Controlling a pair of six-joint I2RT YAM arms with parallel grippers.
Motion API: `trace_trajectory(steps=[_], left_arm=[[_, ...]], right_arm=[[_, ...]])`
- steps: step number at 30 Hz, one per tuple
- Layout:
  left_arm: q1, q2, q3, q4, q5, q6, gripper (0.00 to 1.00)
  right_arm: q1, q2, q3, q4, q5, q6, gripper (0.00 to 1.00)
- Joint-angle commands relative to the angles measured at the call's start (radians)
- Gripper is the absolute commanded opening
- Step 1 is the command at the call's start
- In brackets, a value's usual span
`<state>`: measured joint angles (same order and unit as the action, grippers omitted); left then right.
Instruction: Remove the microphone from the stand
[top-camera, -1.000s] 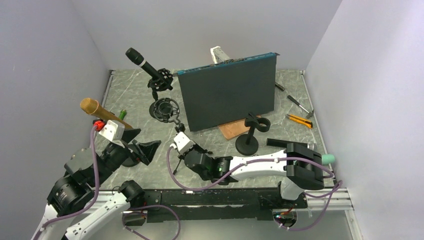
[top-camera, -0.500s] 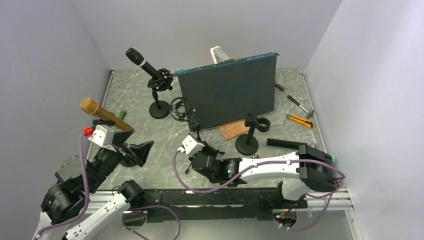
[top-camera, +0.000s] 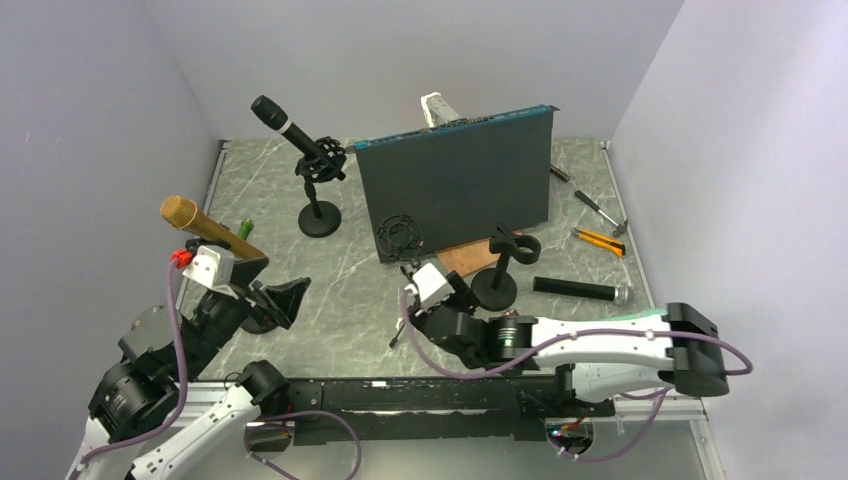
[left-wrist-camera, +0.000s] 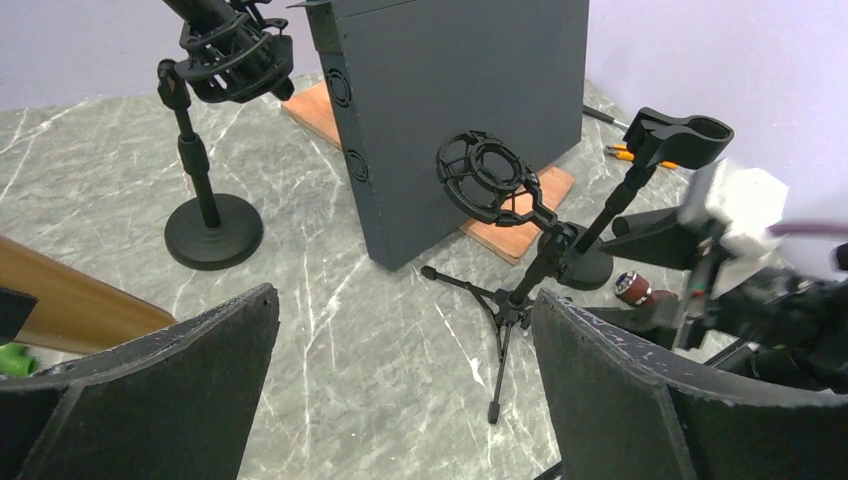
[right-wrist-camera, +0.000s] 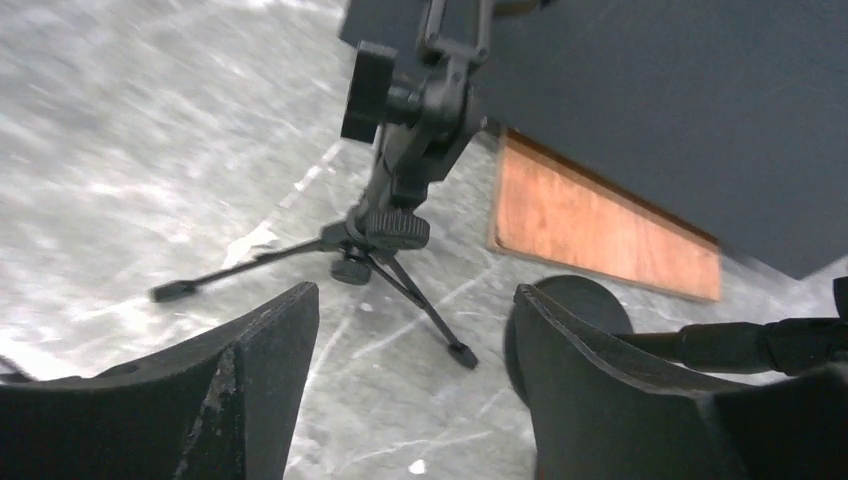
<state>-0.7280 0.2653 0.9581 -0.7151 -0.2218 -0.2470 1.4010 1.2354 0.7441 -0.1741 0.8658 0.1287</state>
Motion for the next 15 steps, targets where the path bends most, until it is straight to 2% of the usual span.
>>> trace_trajectory(steps=[1, 3, 7, 9, 15], left_arm=[[-0.001, 0.033, 0.002, 0.042, 0.021, 0.009, 0.99], [-0.001, 0.032, -0.001, 0.055, 0.016, 0.006, 0.99], [-0.001, 0.045, 0.033, 0.038, 0.015, 0.026, 0.99], [-0.001, 0.063, 0.062, 0.016, -0.017, 0.046, 0.99], [0.0, 0.186, 0.276, -0.183, -0.152, 0.121, 0.99]], right_arm=[[0.0, -0.186, -0.011, 0.024, -0.135, 0.133, 0.77], [-0.007, -0.257, -0.025, 0.048, -0.156, 0.159, 0.85], [-0.042, -0.335, 0.001, 0.047, -0.266, 0.199, 0.92], [-0.057, -0.328, 0.02, 0.061, -0.345, 0.19, 0.93], [-0.062, -0.223, 0.137, 0.086, -0.504, 0.16, 0.95]])
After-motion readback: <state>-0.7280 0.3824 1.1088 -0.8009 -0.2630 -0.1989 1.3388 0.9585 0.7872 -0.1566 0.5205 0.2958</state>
